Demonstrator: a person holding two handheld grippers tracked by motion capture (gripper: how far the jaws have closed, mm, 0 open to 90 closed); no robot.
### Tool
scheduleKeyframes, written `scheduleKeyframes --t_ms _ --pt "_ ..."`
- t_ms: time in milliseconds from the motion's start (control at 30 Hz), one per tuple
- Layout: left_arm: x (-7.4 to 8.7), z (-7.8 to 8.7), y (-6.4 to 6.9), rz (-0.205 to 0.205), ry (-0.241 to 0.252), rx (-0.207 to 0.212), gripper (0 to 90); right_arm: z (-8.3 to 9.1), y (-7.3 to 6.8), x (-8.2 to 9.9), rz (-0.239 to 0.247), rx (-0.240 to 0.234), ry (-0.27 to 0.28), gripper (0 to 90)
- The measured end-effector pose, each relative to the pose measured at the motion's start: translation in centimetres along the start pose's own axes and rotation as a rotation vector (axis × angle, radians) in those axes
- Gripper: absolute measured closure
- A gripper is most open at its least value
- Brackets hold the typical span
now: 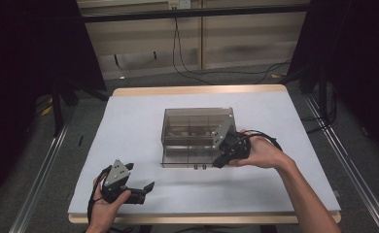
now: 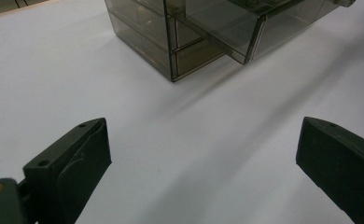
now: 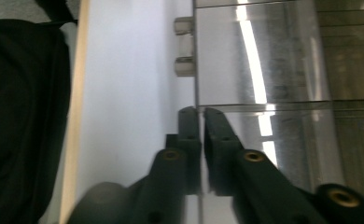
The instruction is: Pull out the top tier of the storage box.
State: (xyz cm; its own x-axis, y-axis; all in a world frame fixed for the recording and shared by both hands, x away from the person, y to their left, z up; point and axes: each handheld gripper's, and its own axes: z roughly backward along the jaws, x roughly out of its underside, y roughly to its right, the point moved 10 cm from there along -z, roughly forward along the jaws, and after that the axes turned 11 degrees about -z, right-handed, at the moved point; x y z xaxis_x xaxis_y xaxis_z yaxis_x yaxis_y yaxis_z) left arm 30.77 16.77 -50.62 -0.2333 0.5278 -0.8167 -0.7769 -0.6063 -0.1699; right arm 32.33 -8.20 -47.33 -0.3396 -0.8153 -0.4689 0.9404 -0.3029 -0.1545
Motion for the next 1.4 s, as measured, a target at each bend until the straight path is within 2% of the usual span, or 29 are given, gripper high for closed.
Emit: scheduleKeyframes --t_ms 67,133,167,233,267,367,433,467,500,567,733,767,800,833,900,967,1100,1200,1233,1300,1367,1400 --pt "0.0 0.0 0.0 0.002 0.000 0.001 3.1 0.1 0.2 0.0 -0.003 0.021 0.004 80.1" --pt "0.0 0.0 0.0 0.002 -0.001 0.001 3.1 0.1 0.2 -0.1 -0.006 0.022 0.008 78.8" --pt "0.0 0.0 0.0 0.003 0.000 0.000 3.1 0.2 0.5 -0.2 -0.006 0.033 0.027 74.1" --pt "0.0 0.0 0.0 0.003 0.000 0.000 3.1 0.2 0.4 -0.2 -0.007 0.028 0.034 74.1" --pt "0.0 0.0 0.0 0.003 0.000 0.000 3.1 0.5 0.5 -0.3 -0.017 0.037 0.061 70.7" --pt "0.1 0.0 -0.1 0.001 -0.003 -0.001 3.1 1.3 0.5 -0.5 -0.016 0.063 0.101 67.8" --pt "0.1 0.0 -0.2 -0.004 -0.006 -0.003 3.1 1.9 0.5 -0.7 -0.029 0.071 0.152 63.2" --pt "0.1 0.0 -0.2 -0.004 -0.006 -0.003 3.1 1.9 0.5 -0.7 -0.029 0.071 0.152 63.2" --pt "0.0 0.0 -0.1 -0.001 -0.003 -0.005 3.1 2.4 0.7 -0.6 -0.057 0.085 0.187 59.0" --pt "0.0 0.0 -0.1 -0.003 -0.005 -0.004 3.0 2.7 0.9 -0.4 -0.072 0.097 0.205 57.7" --pt "0.1 -0.2 -0.1 -0.001 -0.008 -0.003 3.0 4.3 1.9 0.7 -0.166 0.154 0.340 44.6" --pt "0.1 -0.2 -0.1 -0.001 -0.008 -0.003 3.0 4.5 2.0 0.8 -0.184 0.160 0.365 44.5" --pt "0.0 -0.2 -0.1 -0.002 -0.007 -0.002 3.0 4.5 2.0 0.8 -0.184 0.160 0.365 44.5" --pt "0.0 -0.2 -0.1 -0.005 -0.008 -0.002 3.0 4.9 2.2 1.2 -0.215 0.191 0.413 39.6" --pt "0.1 -0.3 -0.2 0.001 -0.007 -0.003 3.0 5.3 2.2 1.5 -0.249 0.220 0.461 37.1" --pt "0.0 -0.3 -0.2 0.003 -0.005 -0.004 3.0 5.7 2.2 2.0 -0.287 0.267 0.491 34.0" --pt "0.1 -0.3 -0.2 0.009 -0.008 -0.004 2.9 5.5 1.6 3.4 -0.348 0.294 0.541 32.5" --pt "0.1 -0.3 -0.2 0.010 -0.008 -0.006 2.9 5.0 1.3 4.8 -0.397 0.289 0.577 32.2" --pt "0.1 -0.3 -0.2 0.005 -0.012 -0.007 2.9 4.6 1.3 5.3 -0.399 0.297 0.578 32.2" --pt "0.1 -0.4 -0.2 0.012 -0.010 -0.007 2.9 4.4 1.4 6.2 -0.414 0.348 0.592 31.6" --pt "0.1 -0.4 -0.2 0.013 -0.009 -0.006 2.9 4.3 1.3 6.5 -0.426 0.354 0.607 31.6" --pt "0.1 -0.3 -0.1 0.010 -0.007 -0.007 2.9 4.2 1.2 7.2 -0.449 0.372 0.634 31.7"
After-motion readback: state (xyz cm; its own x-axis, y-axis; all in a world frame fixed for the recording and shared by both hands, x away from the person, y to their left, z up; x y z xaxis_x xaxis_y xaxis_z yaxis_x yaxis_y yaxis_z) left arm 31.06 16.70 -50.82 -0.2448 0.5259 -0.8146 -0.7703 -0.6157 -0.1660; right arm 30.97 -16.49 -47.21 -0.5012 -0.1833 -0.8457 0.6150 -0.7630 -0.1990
